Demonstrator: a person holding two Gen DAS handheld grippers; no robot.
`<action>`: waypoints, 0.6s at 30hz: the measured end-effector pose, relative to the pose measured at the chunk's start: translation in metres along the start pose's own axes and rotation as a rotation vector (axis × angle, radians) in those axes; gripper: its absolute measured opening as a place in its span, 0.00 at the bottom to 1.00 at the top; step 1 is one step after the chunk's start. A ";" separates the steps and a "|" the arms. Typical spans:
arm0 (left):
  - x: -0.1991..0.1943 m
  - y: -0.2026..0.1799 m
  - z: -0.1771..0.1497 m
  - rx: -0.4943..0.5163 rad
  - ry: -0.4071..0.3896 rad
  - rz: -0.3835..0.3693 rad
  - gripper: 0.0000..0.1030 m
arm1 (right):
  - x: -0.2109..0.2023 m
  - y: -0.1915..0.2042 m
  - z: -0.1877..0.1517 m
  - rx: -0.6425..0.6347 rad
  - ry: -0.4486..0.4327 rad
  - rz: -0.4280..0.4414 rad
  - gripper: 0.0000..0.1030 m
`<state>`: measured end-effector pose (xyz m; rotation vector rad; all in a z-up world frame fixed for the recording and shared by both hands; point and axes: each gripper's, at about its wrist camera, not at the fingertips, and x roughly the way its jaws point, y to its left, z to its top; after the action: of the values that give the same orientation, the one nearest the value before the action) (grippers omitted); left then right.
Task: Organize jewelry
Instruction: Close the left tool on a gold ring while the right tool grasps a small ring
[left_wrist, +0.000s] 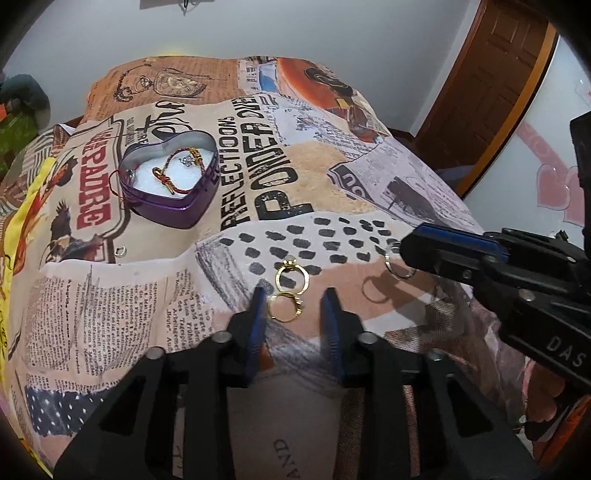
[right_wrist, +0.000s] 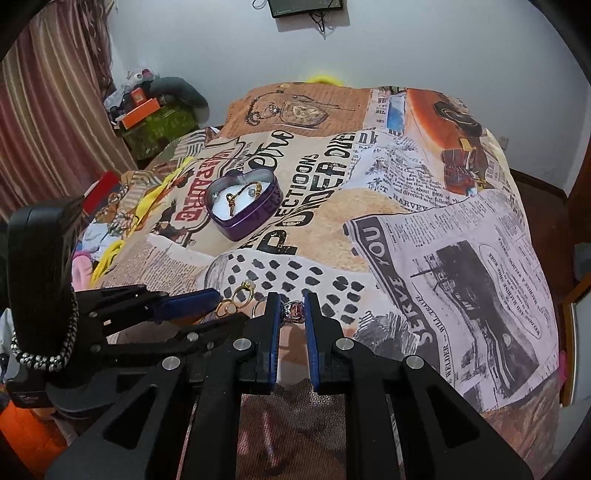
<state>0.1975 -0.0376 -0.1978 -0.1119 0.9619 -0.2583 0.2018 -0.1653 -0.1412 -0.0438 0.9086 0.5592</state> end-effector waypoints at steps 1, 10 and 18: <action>0.000 0.001 0.000 -0.001 -0.001 -0.001 0.20 | -0.001 0.000 -0.001 0.001 0.000 0.001 0.11; -0.008 0.002 -0.001 -0.009 -0.009 -0.028 0.04 | -0.002 0.003 -0.001 0.003 -0.004 0.003 0.11; -0.017 0.006 -0.005 -0.015 -0.030 -0.027 0.04 | -0.004 0.007 0.003 0.004 -0.015 0.004 0.11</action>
<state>0.1853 -0.0270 -0.1886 -0.1419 0.9331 -0.2738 0.1990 -0.1607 -0.1351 -0.0345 0.8948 0.5605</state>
